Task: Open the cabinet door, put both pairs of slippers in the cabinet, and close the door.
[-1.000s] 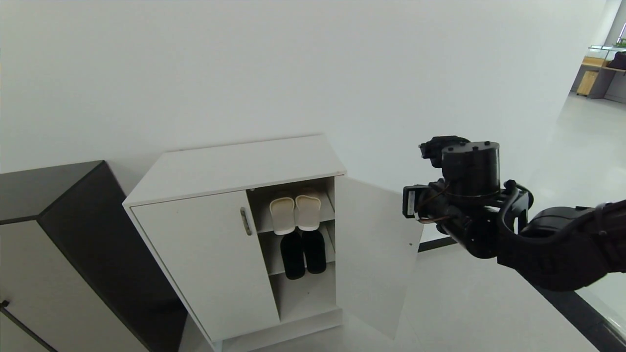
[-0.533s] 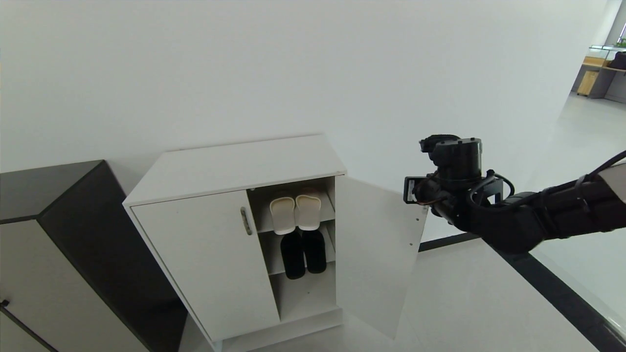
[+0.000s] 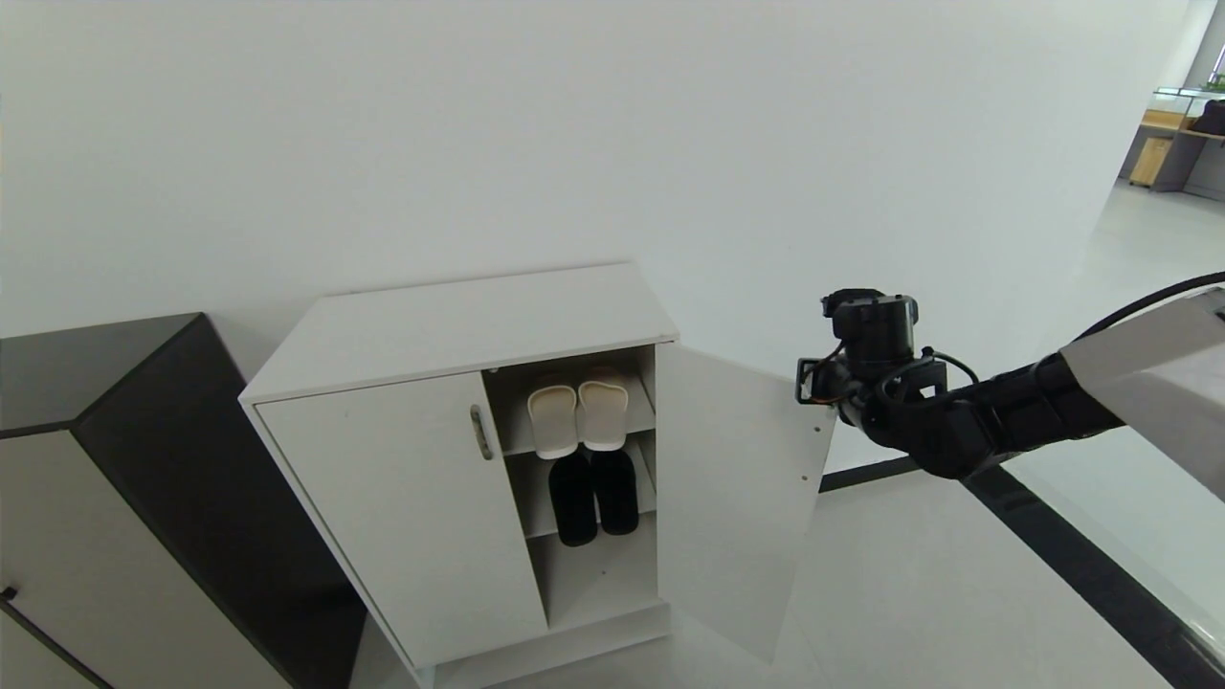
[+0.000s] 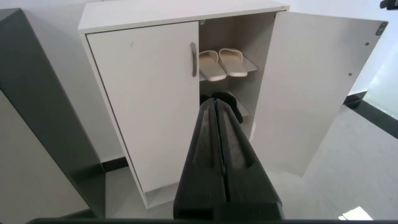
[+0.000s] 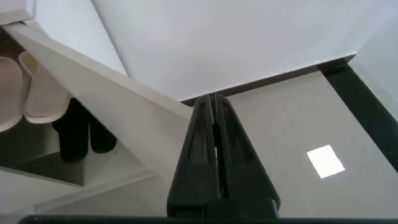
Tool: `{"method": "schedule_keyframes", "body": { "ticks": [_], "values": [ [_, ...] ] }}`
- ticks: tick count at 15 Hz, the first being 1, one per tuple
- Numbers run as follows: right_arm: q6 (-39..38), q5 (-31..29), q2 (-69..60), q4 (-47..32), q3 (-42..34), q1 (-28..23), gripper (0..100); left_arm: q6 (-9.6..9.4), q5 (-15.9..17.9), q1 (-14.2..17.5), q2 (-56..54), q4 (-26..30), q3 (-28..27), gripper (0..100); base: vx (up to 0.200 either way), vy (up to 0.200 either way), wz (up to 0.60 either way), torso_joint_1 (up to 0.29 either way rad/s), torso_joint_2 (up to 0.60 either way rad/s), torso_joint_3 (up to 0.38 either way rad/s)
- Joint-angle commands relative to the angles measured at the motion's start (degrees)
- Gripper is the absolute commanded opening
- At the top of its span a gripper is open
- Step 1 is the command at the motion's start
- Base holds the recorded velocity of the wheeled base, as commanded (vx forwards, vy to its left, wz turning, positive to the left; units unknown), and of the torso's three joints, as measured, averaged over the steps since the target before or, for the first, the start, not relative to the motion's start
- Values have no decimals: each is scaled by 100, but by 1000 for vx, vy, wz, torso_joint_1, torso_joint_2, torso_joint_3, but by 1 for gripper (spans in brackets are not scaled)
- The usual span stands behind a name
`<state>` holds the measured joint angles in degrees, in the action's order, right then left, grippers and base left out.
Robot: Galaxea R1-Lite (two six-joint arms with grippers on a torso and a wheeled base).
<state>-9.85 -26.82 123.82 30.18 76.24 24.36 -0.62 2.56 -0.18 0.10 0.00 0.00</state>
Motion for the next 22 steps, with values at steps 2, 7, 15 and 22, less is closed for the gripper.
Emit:
{"method": "schedule_keyframes", "body": {
  "ticks": [2,7,15,22],
  "values": [
    [1,1,318,5,181,-19,0,1,-1,1,8,0,0,0,0,0,0,0,0,0],
    [1,-8,424,-13,242,-45,0,1,-1,-8,-1,9,0,0,0,0,0,0,0,0],
    [-8,-51,186,31,-101,280,0,-8,-1,1,8,0,0,0,0,0,0,0,0,0],
    [-8,-69,-341,506,-1094,1308,0,1,-1,1,8,0,0,0,0,0,0,0,0,0]
  ]
}}
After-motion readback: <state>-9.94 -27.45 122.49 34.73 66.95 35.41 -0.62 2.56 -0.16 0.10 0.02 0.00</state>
